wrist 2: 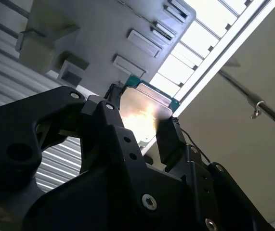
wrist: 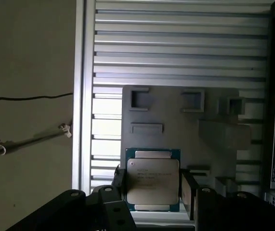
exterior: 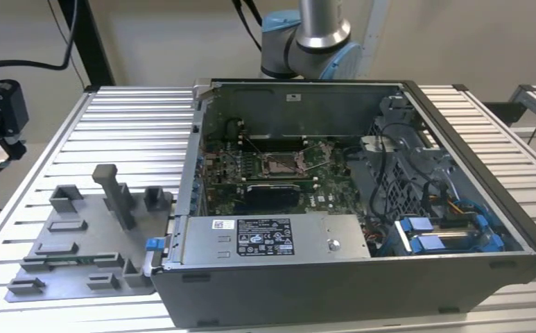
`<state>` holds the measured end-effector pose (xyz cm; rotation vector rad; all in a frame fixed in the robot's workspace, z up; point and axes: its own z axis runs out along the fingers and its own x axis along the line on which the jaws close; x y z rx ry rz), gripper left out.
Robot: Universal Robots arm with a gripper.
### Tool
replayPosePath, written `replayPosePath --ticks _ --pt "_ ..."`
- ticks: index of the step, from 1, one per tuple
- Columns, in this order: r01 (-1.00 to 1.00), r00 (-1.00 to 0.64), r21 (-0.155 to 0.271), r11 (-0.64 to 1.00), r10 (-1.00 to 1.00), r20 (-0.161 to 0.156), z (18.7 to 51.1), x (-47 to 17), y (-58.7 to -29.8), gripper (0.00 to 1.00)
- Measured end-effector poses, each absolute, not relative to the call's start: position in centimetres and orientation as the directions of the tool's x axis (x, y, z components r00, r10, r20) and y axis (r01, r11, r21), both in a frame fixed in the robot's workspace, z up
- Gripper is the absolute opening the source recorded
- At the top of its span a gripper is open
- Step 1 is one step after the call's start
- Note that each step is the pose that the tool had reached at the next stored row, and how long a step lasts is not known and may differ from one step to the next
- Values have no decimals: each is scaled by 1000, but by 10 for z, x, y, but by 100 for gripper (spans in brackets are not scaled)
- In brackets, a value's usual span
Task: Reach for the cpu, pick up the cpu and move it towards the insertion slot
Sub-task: 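Pick up the cpu and move it towards the insertion slot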
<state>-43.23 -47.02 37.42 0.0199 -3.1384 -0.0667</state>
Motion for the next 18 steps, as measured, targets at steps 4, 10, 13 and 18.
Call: replayPosePath --ticks 4,10,13,18 --pt "-13 -1000 43 999 -13 2 374 -428 -470 0" --pt "-13 -1000 43 999 -13 2 374 -419 -470 0" --pt "-13 -1000 43 999 -13 2 374 -414 -470 0" --pt "-13 -1000 43 999 -13 2 374 -406 -470 0"
